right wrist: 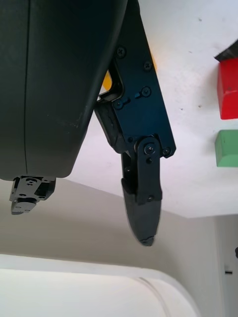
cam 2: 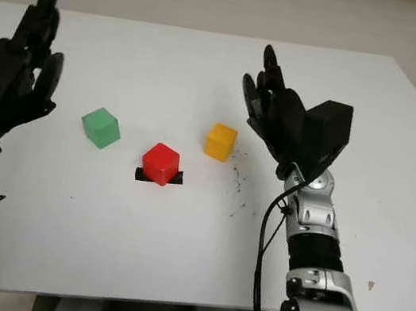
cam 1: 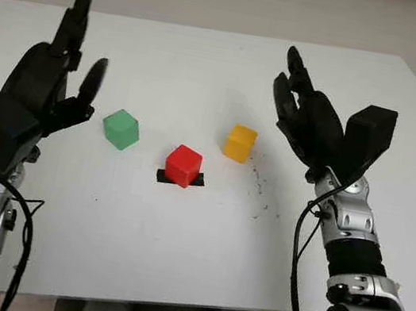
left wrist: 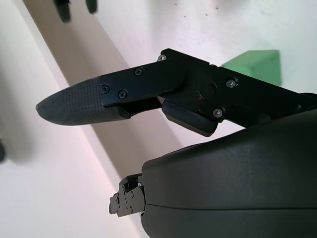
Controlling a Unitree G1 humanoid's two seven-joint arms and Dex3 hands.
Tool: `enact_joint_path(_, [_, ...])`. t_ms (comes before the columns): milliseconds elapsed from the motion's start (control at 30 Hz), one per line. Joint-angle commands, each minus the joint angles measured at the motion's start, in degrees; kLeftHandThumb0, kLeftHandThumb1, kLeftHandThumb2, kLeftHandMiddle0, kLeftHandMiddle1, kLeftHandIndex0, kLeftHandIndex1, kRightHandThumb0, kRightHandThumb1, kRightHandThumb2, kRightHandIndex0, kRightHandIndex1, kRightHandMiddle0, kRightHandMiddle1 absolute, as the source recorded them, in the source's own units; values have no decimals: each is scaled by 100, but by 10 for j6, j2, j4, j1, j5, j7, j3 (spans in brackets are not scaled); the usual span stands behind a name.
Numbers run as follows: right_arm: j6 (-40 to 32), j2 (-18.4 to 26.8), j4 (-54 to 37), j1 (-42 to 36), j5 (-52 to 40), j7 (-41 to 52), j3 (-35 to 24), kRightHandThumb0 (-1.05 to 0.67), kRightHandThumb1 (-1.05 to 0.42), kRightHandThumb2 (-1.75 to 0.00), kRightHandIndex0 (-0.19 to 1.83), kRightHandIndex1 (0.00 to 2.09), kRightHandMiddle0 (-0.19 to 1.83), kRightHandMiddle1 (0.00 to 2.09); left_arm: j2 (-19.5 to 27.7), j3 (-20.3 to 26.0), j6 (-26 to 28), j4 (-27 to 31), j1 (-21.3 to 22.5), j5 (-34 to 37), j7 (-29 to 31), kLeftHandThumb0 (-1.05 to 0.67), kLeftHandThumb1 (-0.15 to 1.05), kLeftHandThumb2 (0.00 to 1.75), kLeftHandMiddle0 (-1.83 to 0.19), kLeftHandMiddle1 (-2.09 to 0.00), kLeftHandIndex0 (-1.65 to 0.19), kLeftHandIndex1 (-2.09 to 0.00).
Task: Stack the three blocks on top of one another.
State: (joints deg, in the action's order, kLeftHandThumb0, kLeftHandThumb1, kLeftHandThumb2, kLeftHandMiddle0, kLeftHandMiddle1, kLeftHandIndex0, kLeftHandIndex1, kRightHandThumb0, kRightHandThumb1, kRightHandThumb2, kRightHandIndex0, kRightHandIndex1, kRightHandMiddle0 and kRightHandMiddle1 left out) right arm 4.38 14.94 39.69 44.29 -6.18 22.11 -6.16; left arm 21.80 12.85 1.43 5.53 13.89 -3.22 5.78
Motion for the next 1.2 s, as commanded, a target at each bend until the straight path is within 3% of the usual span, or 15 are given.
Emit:
enact_joint_path(0, [21,16,27,31,9,10,6,-73,-102,-9,-15,3,-14,5,-9,2,0,-6,-11,-2,-11,-90,105,77,19,0,19,0])
enact_joint_path(367, [87,76,168,129,71,52,34,-62,-89,-3,-10,7,-9,7,-30,-1,-13,-25,-33,1,-33,-90,105,77,19,0,19,0])
enact_joint_path(767, [274,160,263,239,363,-89,236,-64,-81,-4,25,22,14,17,-42,-3,-7,-35,-33,-8,-61,-87,105,73,19,0,19,0])
enact_joint_path(933, [320,181,277,272,448,-129,303,-52,-77,-5,22,15,18,15,-44,-4,4,-30,-33,-15,-67,-83,105,74,19,0,19,0])
enact_joint_path(1167, [365,199,282,303,569,-251,394,-55,-78,-6,19,9,14,9,-42,-8,-8,-31,-35,-29,-76,-80,105,70,19,0,19,0])
